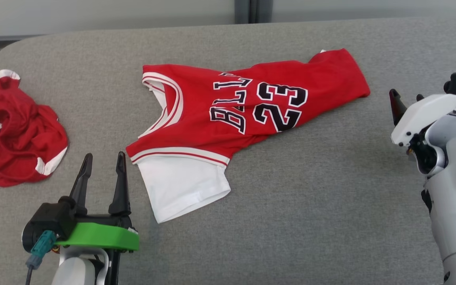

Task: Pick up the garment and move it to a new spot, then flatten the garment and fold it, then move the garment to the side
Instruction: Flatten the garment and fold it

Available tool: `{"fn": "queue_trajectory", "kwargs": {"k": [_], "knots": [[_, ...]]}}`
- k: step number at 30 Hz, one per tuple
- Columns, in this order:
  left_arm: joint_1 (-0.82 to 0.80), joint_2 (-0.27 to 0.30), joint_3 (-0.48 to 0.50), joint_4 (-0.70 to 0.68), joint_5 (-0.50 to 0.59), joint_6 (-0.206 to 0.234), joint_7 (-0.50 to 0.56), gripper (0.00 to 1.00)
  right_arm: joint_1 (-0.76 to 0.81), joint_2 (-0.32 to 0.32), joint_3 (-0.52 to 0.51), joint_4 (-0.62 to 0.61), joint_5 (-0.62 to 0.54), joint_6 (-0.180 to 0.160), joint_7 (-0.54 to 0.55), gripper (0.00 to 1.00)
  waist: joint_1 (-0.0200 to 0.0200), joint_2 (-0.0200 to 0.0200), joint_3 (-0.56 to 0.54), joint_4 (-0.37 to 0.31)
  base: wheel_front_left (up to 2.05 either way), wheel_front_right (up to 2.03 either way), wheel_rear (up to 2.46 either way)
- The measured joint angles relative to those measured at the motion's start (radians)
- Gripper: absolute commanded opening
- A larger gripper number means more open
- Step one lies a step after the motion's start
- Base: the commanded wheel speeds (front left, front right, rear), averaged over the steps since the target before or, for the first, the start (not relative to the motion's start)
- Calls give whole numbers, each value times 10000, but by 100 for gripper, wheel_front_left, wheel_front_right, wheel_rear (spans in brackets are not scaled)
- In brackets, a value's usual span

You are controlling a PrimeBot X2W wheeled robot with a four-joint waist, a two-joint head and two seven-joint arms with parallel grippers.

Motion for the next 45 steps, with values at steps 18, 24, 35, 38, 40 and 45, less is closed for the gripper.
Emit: {"fn": "queue_trajectory", "kwargs": {"k": [18, 24, 35, 38, 40, 45], "knots": [[-671, -182, -10, -437, -15, -88, 0, 100, -2557, -855, -299, 2775, -1225, 0, 861, 19, 0, 0, 1797, 1471, 0, 0, 0], [-645, -211, 140, -372, -12, -115, 0, 100, -2453, -784, 276, 2681, -1127, 0, 211, 0, 0, 0, 1714, 1488, 0, 0, 0], [-144, -240, 366, -190, 59, -117, 0, 100, -609, -698, 1787, -1325, -232, 0, -637, 0, 0, 0, 620, 1054, 0, 0, 0], [61, -240, 504, -171, 67, -117, 0, 100, 511, -652, 1797, -3465, -151, 0, -63, 0, 0, 0, 332, 841, 0, 0, 0], [113, -240, 550, -180, 71, -117, 0, 100, 1193, -571, 1691, -4773, -228, 2, 364, 0, 0, 0, 212, 691, 0, 0, 0], [187, -244, 583, -217, 96, -119, 0, 100, 2991, 240, 1074, -8151, -380, 0, 1478, 0, 0, 0, -61, 395, 0, 0, 0]]}}
